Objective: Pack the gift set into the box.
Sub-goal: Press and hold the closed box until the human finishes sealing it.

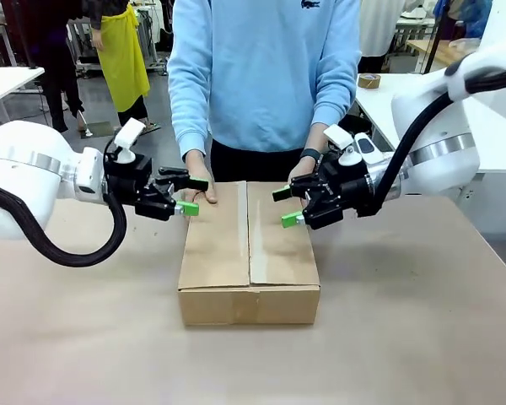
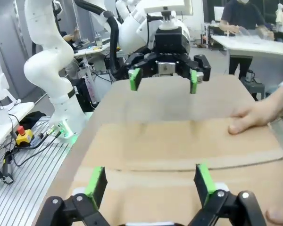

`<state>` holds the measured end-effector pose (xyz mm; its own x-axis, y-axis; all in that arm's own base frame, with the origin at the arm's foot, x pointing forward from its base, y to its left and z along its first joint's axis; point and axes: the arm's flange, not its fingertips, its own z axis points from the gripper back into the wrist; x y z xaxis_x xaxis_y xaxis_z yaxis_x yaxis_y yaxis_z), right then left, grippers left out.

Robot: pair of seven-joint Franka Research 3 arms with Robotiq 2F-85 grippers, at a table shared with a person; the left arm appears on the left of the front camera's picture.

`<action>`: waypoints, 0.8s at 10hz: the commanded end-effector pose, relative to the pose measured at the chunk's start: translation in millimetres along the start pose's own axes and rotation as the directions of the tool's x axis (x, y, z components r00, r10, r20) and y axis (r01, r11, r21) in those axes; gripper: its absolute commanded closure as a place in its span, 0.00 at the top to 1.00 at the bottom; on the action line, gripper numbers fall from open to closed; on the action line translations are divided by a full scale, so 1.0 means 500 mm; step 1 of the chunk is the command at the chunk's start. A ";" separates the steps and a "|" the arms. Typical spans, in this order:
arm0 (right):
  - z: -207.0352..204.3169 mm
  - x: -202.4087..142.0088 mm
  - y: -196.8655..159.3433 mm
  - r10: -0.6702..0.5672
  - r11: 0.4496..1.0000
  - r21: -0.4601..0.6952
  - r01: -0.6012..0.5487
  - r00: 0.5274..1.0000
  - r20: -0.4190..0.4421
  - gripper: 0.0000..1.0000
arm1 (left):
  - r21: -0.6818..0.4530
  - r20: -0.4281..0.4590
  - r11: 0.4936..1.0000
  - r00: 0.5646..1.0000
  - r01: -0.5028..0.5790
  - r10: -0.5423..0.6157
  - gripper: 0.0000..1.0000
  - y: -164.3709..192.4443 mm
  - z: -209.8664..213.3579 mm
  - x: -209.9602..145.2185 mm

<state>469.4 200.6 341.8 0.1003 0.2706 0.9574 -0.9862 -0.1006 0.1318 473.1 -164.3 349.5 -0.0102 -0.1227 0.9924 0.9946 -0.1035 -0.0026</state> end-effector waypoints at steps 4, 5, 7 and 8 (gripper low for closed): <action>-0.029 -0.107 -0.054 0.018 0.999 0.033 -0.018 1.000 0.011 1.00 | -0.062 -0.019 0.995 0.997 0.074 -0.076 1.00 0.035 -0.009 -0.095; -0.027 -0.122 -0.054 0.021 0.999 0.036 -0.021 1.000 0.005 1.00 | -0.040 -0.057 0.997 0.996 0.060 -0.063 1.00 0.047 -0.021 -0.113; -0.009 -0.137 -0.039 0.064 0.998 -0.024 -0.064 0.998 0.006 1.00 | -0.021 -0.112 0.997 0.991 0.069 -0.071 1.00 0.057 -0.045 -0.131; 0.000 -0.141 -0.033 0.089 0.995 -0.054 -0.088 0.996 0.011 1.00 | -0.021 -0.133 0.996 0.987 0.091 -0.093 1.00 0.060 -0.057 -0.133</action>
<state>487.2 191.8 281.5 0.0642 0.2474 0.9668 -0.9881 -0.1198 0.0963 499.6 -178.6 284.3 -0.0809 -0.2142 0.9734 0.9885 -0.1421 0.0508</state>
